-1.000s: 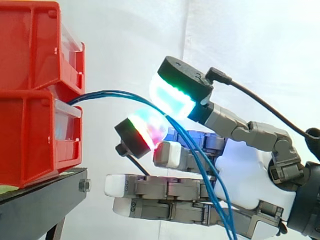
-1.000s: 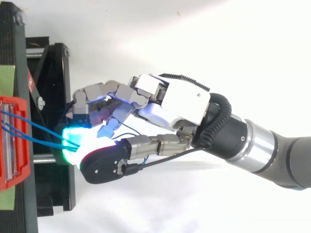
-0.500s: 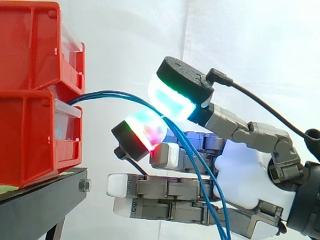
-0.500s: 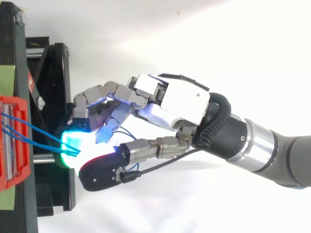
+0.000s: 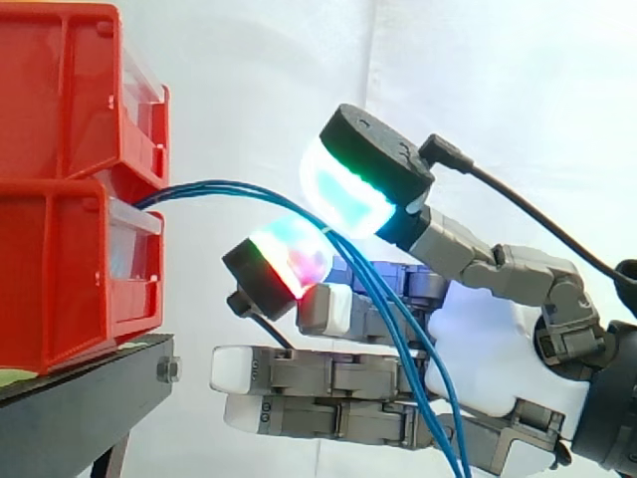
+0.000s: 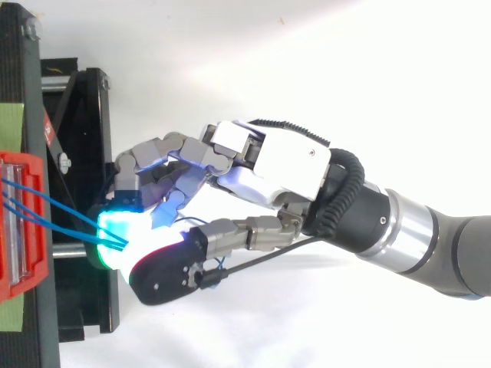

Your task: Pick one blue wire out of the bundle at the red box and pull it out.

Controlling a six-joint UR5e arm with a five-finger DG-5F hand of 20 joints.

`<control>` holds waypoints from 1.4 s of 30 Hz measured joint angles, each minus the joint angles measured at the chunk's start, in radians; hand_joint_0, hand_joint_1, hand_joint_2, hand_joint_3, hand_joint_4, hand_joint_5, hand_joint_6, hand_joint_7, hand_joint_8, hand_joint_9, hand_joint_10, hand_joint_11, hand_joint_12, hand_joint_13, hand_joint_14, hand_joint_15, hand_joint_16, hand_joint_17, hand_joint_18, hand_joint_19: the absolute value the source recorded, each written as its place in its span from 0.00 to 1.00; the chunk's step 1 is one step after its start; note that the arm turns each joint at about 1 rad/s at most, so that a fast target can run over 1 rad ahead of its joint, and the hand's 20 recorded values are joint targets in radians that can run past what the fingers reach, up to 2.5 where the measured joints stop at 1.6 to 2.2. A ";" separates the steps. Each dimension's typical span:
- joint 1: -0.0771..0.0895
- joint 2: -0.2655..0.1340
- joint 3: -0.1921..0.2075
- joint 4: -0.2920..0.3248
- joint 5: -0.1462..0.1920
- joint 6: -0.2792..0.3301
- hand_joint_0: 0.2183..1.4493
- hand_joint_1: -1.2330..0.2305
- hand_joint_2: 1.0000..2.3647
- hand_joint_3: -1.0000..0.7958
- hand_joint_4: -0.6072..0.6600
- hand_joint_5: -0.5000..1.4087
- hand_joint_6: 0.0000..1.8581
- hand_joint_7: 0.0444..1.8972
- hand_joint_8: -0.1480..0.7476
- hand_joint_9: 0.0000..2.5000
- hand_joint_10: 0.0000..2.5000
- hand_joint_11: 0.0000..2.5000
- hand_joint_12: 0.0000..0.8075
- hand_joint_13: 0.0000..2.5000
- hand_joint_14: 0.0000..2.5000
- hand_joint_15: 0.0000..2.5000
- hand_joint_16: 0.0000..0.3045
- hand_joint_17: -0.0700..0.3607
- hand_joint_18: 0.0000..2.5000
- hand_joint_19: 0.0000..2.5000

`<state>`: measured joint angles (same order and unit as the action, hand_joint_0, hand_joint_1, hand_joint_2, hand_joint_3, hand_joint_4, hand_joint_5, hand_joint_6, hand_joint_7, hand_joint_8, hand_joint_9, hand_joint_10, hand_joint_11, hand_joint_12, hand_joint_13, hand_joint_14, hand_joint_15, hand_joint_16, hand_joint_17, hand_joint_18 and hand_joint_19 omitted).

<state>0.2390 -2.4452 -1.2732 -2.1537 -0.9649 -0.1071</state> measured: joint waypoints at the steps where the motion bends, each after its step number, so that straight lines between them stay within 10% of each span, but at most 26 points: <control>1: 0.000 0.000 0.000 0.000 0.000 0.000 0.31 0.30 0.01 0.39 0.59 0.18 0.48 0.58 0.44 0.46 0.01 0.36 0.42 0.29 0.01 0.20 0.16 0.42 0.17 0.16; 28: -0.001 0.000 0.000 -0.001 0.000 0.003 0.30 0.31 0.00 0.47 0.45 0.22 0.40 0.62 0.38 0.46 0.01 0.20 0.45 0.30 0.01 0.15 0.20 0.48 0.20 0.13; 31: -0.002 0.000 0.000 -0.002 0.000 0.004 0.27 0.28 0.18 0.52 0.49 0.19 0.46 0.55 0.44 0.44 0.01 0.26 0.49 0.29 0.01 0.15 0.21 0.50 0.21 0.12; 42: -0.004 0.000 0.000 -0.002 -0.007 0.002 0.37 0.21 0.01 0.40 0.43 0.18 0.46 0.60 0.37 0.43 0.01 0.31 0.40 0.27 0.01 0.16 0.16 0.41 0.17 0.13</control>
<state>0.2349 -2.4451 -1.2733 -2.1553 -0.9722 -0.1055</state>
